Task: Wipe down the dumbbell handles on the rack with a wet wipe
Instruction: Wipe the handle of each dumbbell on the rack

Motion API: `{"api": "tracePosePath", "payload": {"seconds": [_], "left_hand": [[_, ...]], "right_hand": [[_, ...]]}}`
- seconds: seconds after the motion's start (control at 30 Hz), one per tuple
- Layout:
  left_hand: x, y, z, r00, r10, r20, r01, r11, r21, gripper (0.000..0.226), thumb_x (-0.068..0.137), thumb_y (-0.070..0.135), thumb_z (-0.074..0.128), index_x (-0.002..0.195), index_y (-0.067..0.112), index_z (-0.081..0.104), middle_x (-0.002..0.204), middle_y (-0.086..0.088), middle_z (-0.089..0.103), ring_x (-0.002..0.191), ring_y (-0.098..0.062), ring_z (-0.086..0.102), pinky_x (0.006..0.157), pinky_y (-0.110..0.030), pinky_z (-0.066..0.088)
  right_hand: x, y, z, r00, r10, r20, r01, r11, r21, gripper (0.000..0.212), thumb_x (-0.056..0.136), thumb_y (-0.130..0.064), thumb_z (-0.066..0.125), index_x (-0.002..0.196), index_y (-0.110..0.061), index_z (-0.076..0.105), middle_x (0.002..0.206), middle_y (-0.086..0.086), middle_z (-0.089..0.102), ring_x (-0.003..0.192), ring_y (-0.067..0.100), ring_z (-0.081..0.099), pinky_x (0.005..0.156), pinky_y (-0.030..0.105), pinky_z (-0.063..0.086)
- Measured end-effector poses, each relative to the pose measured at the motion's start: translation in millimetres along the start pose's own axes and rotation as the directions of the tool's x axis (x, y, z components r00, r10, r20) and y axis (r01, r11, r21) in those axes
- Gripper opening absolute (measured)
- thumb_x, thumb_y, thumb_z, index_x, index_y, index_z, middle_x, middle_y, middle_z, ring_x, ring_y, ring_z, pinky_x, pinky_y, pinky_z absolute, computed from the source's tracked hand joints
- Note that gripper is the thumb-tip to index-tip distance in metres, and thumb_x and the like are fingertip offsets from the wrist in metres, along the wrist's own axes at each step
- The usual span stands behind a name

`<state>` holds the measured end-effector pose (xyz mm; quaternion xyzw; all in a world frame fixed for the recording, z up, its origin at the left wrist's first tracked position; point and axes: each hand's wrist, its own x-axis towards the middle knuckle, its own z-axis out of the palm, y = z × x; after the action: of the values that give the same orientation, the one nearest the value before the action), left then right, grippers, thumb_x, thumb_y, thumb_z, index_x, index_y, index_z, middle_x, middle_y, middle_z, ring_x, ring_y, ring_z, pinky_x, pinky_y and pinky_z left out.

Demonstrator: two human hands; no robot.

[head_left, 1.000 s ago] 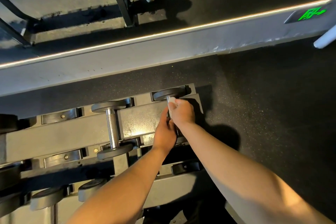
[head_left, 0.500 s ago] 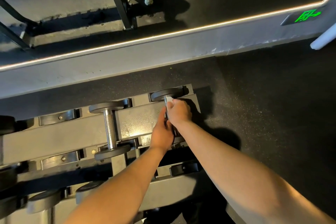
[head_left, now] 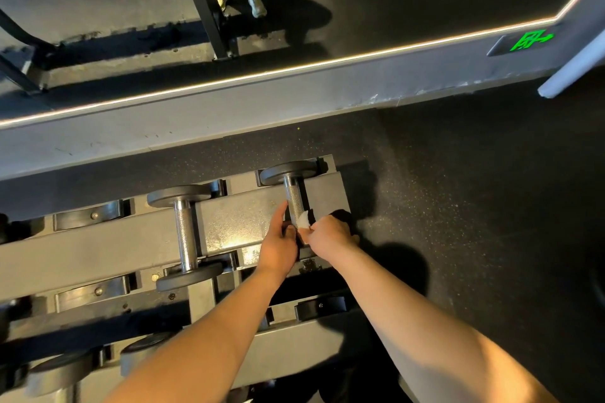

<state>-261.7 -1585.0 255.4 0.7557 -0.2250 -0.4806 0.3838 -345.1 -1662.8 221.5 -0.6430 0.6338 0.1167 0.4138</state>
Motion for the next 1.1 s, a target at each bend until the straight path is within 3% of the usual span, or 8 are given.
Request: {"api": "tracePosePath", "payload": {"seconds": [0.17, 0.3, 0.5, 0.6, 0.7, 0.87, 1.0, 1.1], "left_hand": [[-7, 1, 0, 0.999, 0.031, 0.031, -0.031, 1.0, -0.005, 0.057, 0.107, -0.005, 0.031, 0.156, 0.023, 0.027, 0.142, 0.004, 0.045, 0.128, -0.003, 0.037, 0.094, -0.004, 0.032], [-8, -4, 2, 0.996, 0.075, -0.051, -0.07, 0.994, 0.079, 0.054, 0.107, 0.006, 0.038, 0.154, 0.031, 0.032, 0.141, 0.003, 0.053, 0.135, -0.02, 0.05, 0.099, -0.021, 0.043], [-11, -13, 3, 0.999, 0.048, -0.011, -0.047, 0.995, 0.086, 0.053, 0.109, 0.012, 0.032, 0.156, 0.036, 0.03, 0.148, 0.0, 0.053, 0.136, -0.019, 0.046, 0.102, -0.024, 0.034], [-11, -17, 3, 0.999, 0.049, -0.009, -0.048, 0.996, 0.081, 0.05, 0.11, 0.017, 0.032, 0.156, 0.038, 0.03, 0.144, -0.001, 0.057, 0.134, -0.02, 0.05, 0.102, -0.026, 0.036], [-10, -18, 1, 0.998, 0.059, -0.006, -0.059, 0.996, 0.074, 0.05, 0.11, 0.016, 0.032, 0.154, 0.038, 0.031, 0.141, 0.0, 0.059, 0.131, -0.019, 0.052, 0.104, -0.027, 0.038], [-10, -16, -2, 0.996, 0.084, 0.01, -0.084, 0.987, 0.137, 0.05, 0.109, 0.015, 0.031, 0.155, 0.035, 0.03, 0.125, 0.001, 0.065, 0.106, -0.011, 0.06, 0.084, -0.02, 0.044], [-7, -14, -3, 0.994, 0.112, 0.013, -0.112, 0.971, 0.21, 0.051, 0.108, 0.017, 0.031, 0.156, 0.034, 0.027, 0.128, -0.003, 0.065, 0.095, -0.024, 0.064, 0.074, -0.028, 0.046], [-7, -12, -3, 0.994, 0.108, 0.011, -0.108, 0.971, 0.213, 0.049, 0.109, 0.017, 0.03, 0.155, 0.034, 0.027, 0.125, -0.002, 0.066, 0.091, -0.024, 0.066, 0.067, -0.024, 0.046]], "right_hand": [[5, -9, 6, 0.999, 0.006, 0.037, -0.011, 0.99, 0.14, 0.042, 0.086, -0.056, 0.065, 0.104, -0.018, 0.069, 0.096, 0.002, 0.066, 0.097, 0.025, 0.061, 0.094, 0.051, 0.049], [-1, -10, 5, 1.0, 0.014, 0.009, -0.014, 0.998, 0.069, 0.047, 0.087, -0.061, 0.061, 0.102, -0.016, 0.066, 0.096, 0.003, 0.064, 0.097, 0.025, 0.059, 0.095, 0.049, 0.046], [-16, -13, -7, 0.999, 0.052, -0.007, -0.052, 0.999, 0.01, 0.045, 0.087, -0.055, 0.066, 0.073, -0.02, 0.04, 0.089, 0.005, 0.052, 0.106, 0.029, 0.055, 0.1, 0.051, 0.044], [-27, -15, -11, 0.996, 0.029, -0.088, -0.032, 0.999, -0.031, 0.037, 0.091, -0.045, 0.066, 0.076, -0.019, 0.044, 0.086, 0.002, 0.051, 0.109, 0.027, 0.052, 0.109, 0.053, 0.033], [-37, -18, -12, 0.98, -0.014, -0.199, 0.001, 0.998, -0.066, 0.026, 0.091, -0.039, 0.068, 0.081, -0.024, 0.05, 0.09, 0.001, 0.055, 0.105, 0.024, 0.055, 0.102, 0.048, 0.035], [-33, -16, -11, 0.954, -0.106, -0.279, 0.092, 0.994, -0.065, 0.023, 0.091, -0.044, 0.065, 0.082, -0.023, 0.061, 0.088, -0.002, 0.059, 0.098, 0.021, 0.053, 0.087, 0.042, 0.03], [-26, -24, -10, 0.989, -0.012, -0.145, 0.01, 1.0, -0.012, 0.035, 0.091, -0.053, 0.063, 0.085, -0.019, 0.055, 0.091, 0.002, 0.058, 0.104, 0.026, 0.055, 0.102, 0.05, 0.034], [-28, -21, -12, 0.994, -0.008, -0.113, 0.0, 0.997, -0.075, 0.034, 0.092, -0.051, 0.064, 0.083, -0.02, 0.051, 0.089, 0.002, 0.057, 0.102, 0.025, 0.055, 0.108, 0.053, 0.033]]}}
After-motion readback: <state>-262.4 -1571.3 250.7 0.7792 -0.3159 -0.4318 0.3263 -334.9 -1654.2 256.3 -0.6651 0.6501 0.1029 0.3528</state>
